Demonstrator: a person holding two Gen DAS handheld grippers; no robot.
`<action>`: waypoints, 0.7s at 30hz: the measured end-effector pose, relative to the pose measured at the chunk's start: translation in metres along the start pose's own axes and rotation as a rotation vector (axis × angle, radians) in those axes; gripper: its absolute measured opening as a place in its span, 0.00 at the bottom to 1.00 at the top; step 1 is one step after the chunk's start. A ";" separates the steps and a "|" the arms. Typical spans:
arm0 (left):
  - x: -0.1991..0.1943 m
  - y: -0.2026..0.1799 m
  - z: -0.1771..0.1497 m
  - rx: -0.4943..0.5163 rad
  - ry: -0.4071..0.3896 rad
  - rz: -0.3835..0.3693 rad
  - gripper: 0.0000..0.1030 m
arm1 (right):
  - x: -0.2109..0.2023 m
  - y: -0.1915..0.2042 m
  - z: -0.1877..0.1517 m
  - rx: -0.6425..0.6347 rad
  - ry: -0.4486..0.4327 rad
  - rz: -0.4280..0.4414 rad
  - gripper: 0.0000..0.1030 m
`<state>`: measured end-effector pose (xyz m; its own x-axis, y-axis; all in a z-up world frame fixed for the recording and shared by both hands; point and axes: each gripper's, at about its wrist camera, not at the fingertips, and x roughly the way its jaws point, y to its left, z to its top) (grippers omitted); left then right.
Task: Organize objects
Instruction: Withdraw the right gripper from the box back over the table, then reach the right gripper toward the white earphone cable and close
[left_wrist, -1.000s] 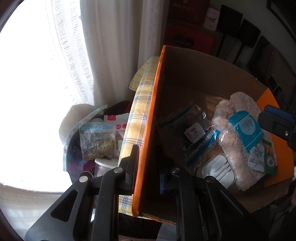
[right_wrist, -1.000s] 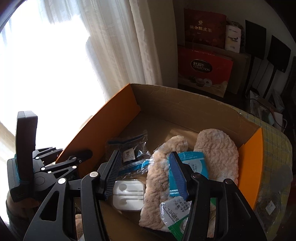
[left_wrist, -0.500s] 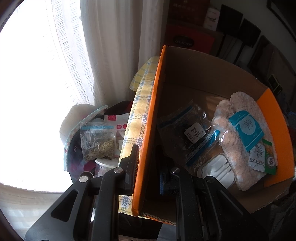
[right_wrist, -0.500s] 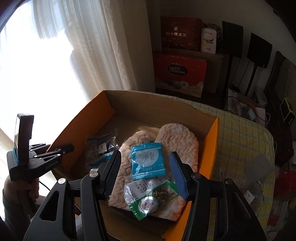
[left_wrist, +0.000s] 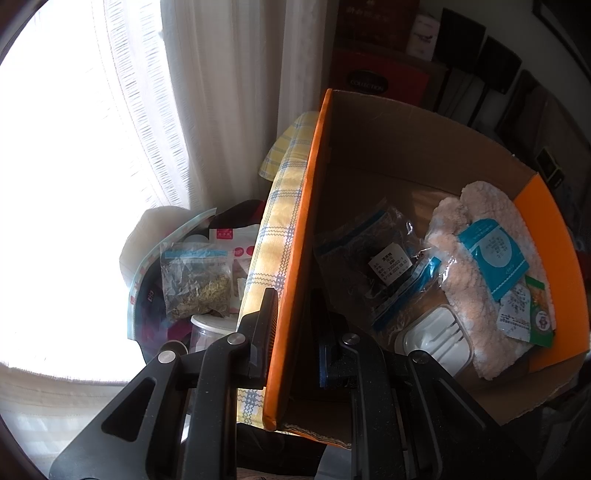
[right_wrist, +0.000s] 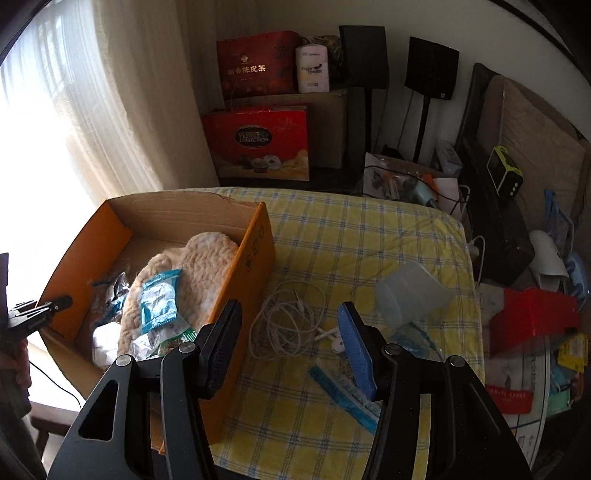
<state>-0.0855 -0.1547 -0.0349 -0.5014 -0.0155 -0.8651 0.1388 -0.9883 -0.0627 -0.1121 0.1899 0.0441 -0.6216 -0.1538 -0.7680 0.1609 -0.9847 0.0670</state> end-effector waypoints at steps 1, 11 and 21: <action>0.000 0.001 -0.001 0.000 0.000 0.000 0.15 | 0.001 -0.008 -0.002 0.011 0.005 -0.012 0.54; 0.005 0.003 0.003 -0.001 0.000 -0.001 0.15 | 0.020 -0.064 -0.023 0.106 0.070 -0.074 0.54; 0.001 0.006 -0.001 0.003 0.001 0.002 0.15 | 0.045 -0.061 -0.024 0.122 0.116 -0.017 0.53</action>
<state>-0.0842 -0.1605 -0.0365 -0.5005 -0.0170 -0.8656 0.1372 -0.9887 -0.0599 -0.1312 0.2454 -0.0099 -0.5295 -0.1332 -0.8378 0.0525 -0.9908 0.1244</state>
